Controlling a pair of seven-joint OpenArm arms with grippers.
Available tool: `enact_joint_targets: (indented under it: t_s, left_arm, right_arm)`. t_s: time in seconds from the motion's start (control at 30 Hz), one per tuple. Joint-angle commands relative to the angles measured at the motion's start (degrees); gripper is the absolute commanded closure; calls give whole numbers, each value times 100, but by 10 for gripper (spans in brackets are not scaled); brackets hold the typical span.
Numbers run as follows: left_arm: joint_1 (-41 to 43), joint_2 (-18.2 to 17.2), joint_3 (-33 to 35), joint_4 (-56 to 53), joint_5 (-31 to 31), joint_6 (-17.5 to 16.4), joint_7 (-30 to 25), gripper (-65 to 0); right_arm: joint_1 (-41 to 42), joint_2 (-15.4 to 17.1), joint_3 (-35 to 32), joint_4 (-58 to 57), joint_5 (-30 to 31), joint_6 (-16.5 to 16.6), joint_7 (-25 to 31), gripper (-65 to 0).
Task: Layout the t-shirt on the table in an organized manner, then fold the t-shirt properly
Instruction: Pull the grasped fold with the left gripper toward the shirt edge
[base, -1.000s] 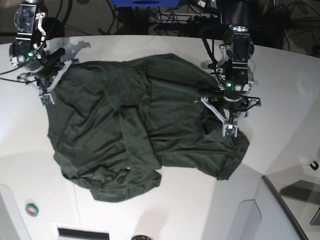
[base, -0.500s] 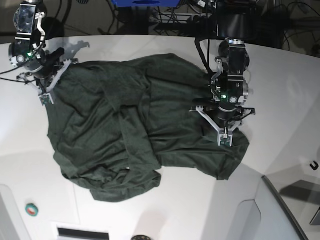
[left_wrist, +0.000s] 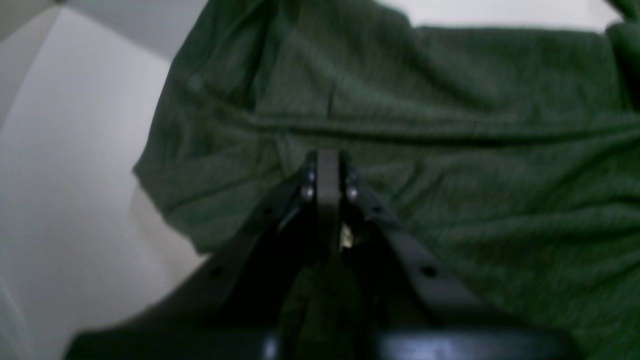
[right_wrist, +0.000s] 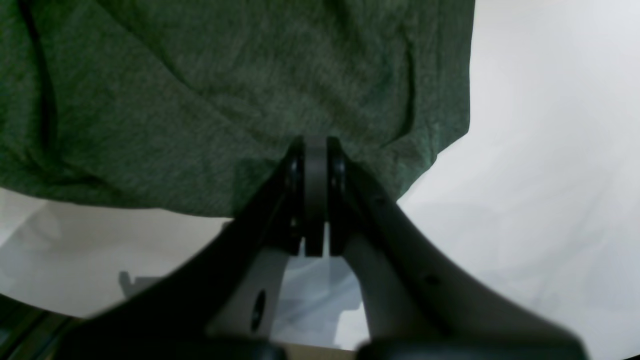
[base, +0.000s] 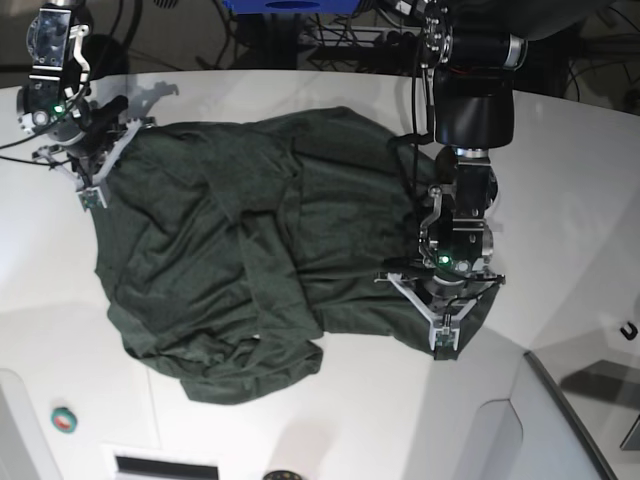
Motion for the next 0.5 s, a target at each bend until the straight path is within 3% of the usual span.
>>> enact_joint_targets:
  t_s: [0.0, 0.17, 0.3, 0.47]
  left_arm:
    - [-36, 6, -17, 238, 13, 10, -91, 0]
    - [711, -47, -61, 1548, 48, 10, -73, -2]
    - [1037, -196, -70, 1653, 13, 10, -64, -104]
    - [1274, -355, -70, 1653, -5, 2, -100, -278]
  right_arm:
    - [40, 52, 7, 85, 29, -7, 85, -2]
    - [40, 52, 16, -29, 29, -7, 94, -2]
    - [75, 105, 16, -275, 38, -7, 111, -2]
    - [75, 113, 16, -275, 38, -7, 111, -2]
